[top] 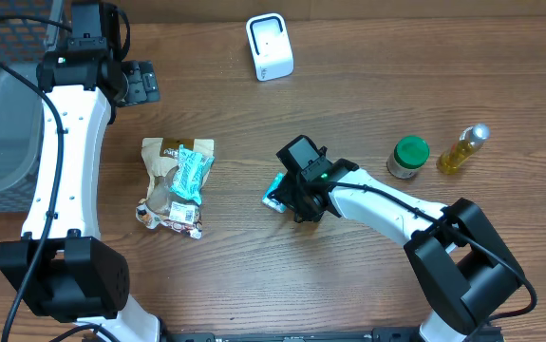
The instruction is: Scan the item barcode
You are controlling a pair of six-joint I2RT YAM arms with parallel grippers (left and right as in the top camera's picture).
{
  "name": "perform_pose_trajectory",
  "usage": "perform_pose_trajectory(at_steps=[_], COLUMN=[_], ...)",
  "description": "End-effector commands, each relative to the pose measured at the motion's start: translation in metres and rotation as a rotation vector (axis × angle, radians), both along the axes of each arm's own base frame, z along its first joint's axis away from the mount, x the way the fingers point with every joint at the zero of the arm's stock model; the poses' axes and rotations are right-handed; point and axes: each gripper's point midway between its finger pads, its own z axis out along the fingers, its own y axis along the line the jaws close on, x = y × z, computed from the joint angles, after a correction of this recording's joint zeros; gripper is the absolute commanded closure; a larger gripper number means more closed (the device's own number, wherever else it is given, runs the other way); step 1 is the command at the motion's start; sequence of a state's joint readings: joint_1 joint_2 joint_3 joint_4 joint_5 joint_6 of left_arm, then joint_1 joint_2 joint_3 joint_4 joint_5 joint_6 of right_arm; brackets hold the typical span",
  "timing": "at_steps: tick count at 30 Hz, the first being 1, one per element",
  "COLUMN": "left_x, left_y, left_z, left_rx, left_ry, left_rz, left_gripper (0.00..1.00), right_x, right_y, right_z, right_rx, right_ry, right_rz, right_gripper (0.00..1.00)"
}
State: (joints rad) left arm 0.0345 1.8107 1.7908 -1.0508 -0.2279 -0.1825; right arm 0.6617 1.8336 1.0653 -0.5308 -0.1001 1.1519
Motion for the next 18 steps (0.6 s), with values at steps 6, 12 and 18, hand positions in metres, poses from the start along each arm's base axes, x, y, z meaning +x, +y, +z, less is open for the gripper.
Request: perform_pose_trajectory(at_steps=[6,12,18], left_x=[0.0013,0.0013,0.0013], left_y=[0.0002,0.0002,0.0002], left_z=[0.0135,0.0135,0.0135], left_rx=[0.014,0.014,0.014], left_ry=[-0.031,-0.031,-0.031], left_rz=[-0.011,-0.011,-0.011], left_gripper=[0.00,0.01,0.01], right_x=[-0.0018,-0.0010,-0.0011], right_y=[0.0011,0.0000,-0.0008], right_z=[0.0074,0.0071,0.0064], right_rx=[0.013,0.007,0.003], right_ry=[-0.018,-0.022,-0.023], right_rz=[0.002,-0.001,-0.002], right_gripper=[0.57,0.57,0.57])
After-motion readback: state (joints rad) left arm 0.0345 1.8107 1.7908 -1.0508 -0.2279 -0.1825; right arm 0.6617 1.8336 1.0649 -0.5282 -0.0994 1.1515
